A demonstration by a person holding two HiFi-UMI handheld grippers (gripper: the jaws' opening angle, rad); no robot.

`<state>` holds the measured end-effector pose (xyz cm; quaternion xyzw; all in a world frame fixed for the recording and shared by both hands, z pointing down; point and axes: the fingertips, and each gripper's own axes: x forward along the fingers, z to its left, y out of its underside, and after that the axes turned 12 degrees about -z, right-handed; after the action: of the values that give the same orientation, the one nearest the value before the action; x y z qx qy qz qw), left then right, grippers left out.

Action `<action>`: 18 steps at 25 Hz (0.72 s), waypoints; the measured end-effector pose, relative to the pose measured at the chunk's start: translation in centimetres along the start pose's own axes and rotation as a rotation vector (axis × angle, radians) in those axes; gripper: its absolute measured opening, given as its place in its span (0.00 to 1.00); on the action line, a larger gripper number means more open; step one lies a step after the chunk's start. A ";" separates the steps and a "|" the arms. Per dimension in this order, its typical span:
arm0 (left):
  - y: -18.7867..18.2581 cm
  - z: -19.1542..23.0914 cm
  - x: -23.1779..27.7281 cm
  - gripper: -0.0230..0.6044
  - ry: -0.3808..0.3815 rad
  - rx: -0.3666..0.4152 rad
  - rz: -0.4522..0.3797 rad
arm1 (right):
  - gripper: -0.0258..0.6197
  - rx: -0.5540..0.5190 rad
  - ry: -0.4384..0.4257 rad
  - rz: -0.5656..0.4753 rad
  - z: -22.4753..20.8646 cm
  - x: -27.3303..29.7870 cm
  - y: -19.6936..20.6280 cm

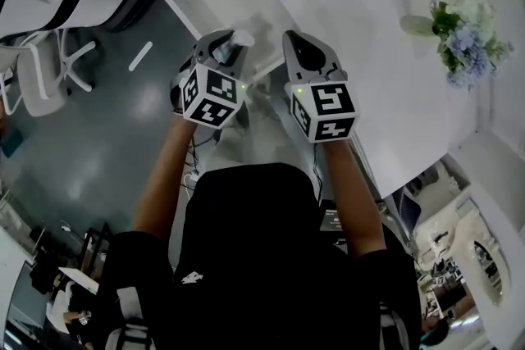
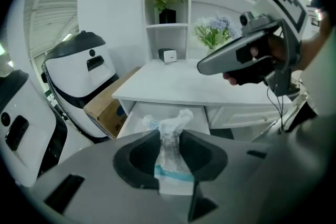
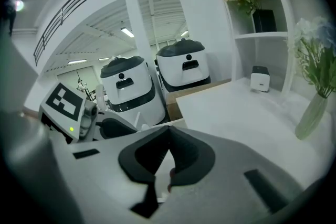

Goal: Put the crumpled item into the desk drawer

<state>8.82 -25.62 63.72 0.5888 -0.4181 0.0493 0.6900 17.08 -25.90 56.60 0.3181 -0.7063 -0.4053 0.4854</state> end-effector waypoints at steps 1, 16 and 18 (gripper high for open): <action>0.3 0.0 0.4 0.20 0.007 0.021 0.013 | 0.03 0.003 0.001 0.002 -0.1 0.1 0.2; 3.2 -0.5 5.7 0.20 0.149 0.170 0.196 | 0.03 0.040 0.007 0.045 -2.2 1.1 3.1; 3.5 -0.4 6.3 0.20 0.167 0.210 0.216 | 0.03 0.040 0.006 0.052 -2.3 1.3 3.4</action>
<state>11.07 -26.89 70.43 0.6031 -0.4128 0.2154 0.6476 18.61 -26.00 60.58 0.3107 -0.7207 -0.3775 0.4914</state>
